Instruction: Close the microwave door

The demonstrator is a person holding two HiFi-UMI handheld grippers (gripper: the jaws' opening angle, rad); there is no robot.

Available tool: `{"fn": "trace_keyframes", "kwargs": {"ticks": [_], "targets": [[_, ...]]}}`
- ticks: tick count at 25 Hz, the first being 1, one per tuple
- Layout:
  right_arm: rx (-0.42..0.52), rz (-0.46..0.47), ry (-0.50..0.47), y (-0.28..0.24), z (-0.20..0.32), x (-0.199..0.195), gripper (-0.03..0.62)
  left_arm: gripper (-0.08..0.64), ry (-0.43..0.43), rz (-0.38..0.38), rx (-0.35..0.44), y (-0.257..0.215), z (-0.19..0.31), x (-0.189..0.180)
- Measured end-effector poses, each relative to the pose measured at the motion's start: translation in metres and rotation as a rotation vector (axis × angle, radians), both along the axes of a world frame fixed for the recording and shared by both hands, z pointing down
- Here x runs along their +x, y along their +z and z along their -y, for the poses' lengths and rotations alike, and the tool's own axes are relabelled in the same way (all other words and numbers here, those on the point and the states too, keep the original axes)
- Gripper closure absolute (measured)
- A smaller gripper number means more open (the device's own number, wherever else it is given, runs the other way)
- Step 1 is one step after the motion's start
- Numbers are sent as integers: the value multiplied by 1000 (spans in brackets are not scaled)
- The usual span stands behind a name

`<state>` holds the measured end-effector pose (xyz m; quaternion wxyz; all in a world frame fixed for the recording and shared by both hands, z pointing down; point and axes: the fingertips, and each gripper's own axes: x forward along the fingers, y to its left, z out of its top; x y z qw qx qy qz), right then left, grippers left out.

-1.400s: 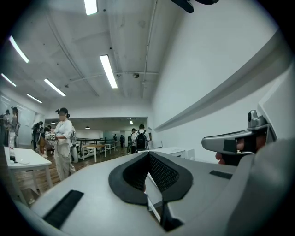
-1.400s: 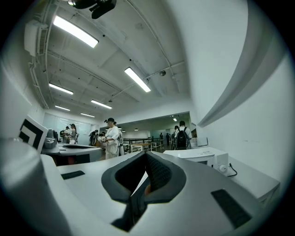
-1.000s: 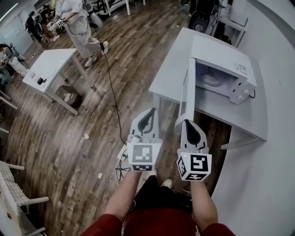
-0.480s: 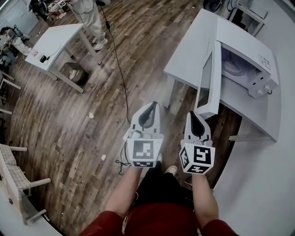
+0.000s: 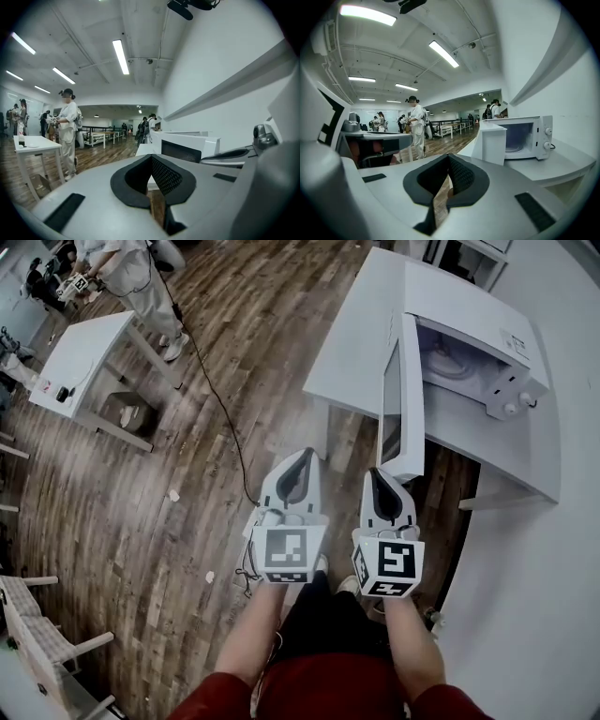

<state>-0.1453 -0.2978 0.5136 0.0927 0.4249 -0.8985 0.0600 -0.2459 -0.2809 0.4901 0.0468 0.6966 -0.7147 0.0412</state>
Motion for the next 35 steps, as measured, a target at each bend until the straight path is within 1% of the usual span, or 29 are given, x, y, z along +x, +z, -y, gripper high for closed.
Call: {"fn": "trace_keyframes", "kwargs": {"ticks": [6, 10, 14, 18, 22, 25, 29, 33, 35], "targets": [[10, -14, 61, 0, 9, 18, 565, 534, 87, -2, -4, 4, 24, 25], [21, -19, 142, -4, 19, 38, 566, 534, 150, -15, 14, 4, 39, 38], [40, -33, 244, -8, 31, 67, 565, 534, 231, -24, 37, 1, 55, 57], [49, -36, 354, -9, 46, 105, 565, 534, 315, -23, 55, -2, 72, 85], [42, -28, 439, -6, 63, 143, 565, 534, 381, -10, 70, -8, 89, 116], [54, -25, 477, -8, 76, 162, 565, 534, 405, -3, 91, -16, 99, 131], [79, -26, 499, -13, 100, 183, 565, 534, 425, -1, 135, -26, 120, 149], [87, -13, 517, -15, 129, 204, 565, 534, 425, 5, 173, -34, 147, 169], [82, -12, 523, -14, 144, 214, 565, 534, 421, -6, 187, -37, 161, 179]]}}
